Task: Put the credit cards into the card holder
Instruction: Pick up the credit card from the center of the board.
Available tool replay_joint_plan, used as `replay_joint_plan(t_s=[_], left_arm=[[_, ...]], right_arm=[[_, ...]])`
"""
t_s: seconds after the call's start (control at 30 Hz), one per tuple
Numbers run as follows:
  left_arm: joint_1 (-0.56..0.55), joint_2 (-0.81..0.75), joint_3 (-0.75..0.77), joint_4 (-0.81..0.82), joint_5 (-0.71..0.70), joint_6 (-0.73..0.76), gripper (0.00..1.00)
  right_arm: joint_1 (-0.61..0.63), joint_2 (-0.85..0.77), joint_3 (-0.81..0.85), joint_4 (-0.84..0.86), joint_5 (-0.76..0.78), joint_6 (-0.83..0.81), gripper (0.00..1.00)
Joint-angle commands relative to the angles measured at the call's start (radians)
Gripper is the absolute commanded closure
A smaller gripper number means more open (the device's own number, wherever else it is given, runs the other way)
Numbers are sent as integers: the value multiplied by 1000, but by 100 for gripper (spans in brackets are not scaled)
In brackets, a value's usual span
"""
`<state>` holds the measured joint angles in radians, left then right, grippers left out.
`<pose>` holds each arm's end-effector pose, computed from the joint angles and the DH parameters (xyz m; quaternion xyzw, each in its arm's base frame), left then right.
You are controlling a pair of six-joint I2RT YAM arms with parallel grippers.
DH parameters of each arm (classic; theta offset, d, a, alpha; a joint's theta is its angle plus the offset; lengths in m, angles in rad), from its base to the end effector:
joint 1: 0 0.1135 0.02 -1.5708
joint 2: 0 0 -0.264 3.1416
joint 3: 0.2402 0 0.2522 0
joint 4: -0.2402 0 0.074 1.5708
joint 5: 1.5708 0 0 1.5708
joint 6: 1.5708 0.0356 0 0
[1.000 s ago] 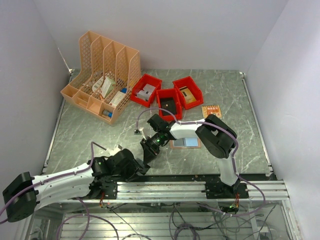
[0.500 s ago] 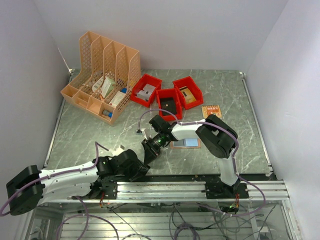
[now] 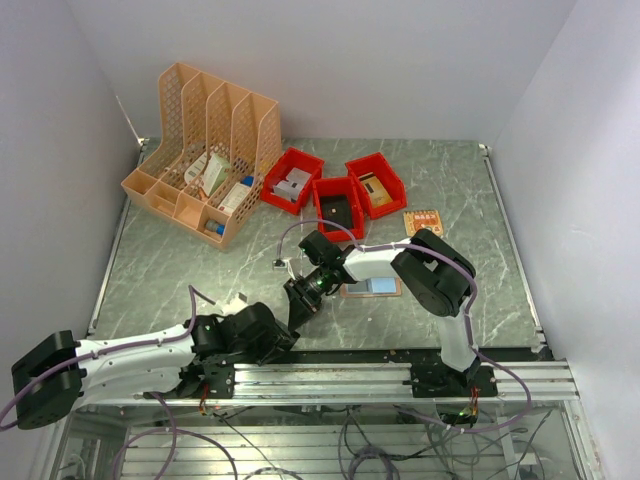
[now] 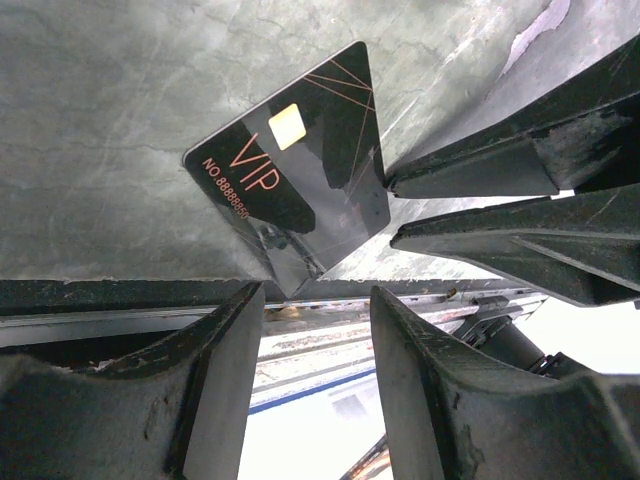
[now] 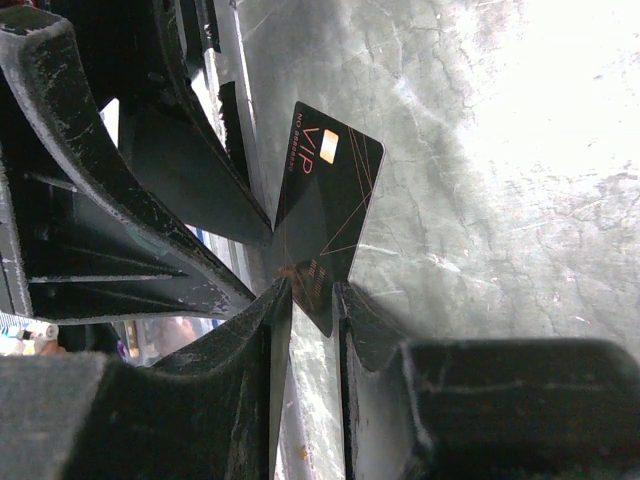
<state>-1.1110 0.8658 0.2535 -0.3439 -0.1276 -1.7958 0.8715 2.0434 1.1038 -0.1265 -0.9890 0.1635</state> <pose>0.0692 -0.1296 0.1336 -0.3375 0.8895 -0.2927 0.0957 0.2208 0.3087 0.1043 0.4066 -0.7584 -0.5081 0.0364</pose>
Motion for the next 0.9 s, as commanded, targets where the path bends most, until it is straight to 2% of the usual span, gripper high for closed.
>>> replay_joint_plan(t_s=[0.0, 0.27, 0.87], left_arm=[[-9, 6, -23, 39, -26, -27, 42], [-10, 52, -30, 101, -56, -22, 43], [-12, 3, -16, 42, -108, -21, 50]], right_arm=[[-2, -18, -17, 1, 5, 2, 76], [-2, -42, -27, 16, -15, 24, 78], [26, -29, -26, 21, -34, 39, 81]])
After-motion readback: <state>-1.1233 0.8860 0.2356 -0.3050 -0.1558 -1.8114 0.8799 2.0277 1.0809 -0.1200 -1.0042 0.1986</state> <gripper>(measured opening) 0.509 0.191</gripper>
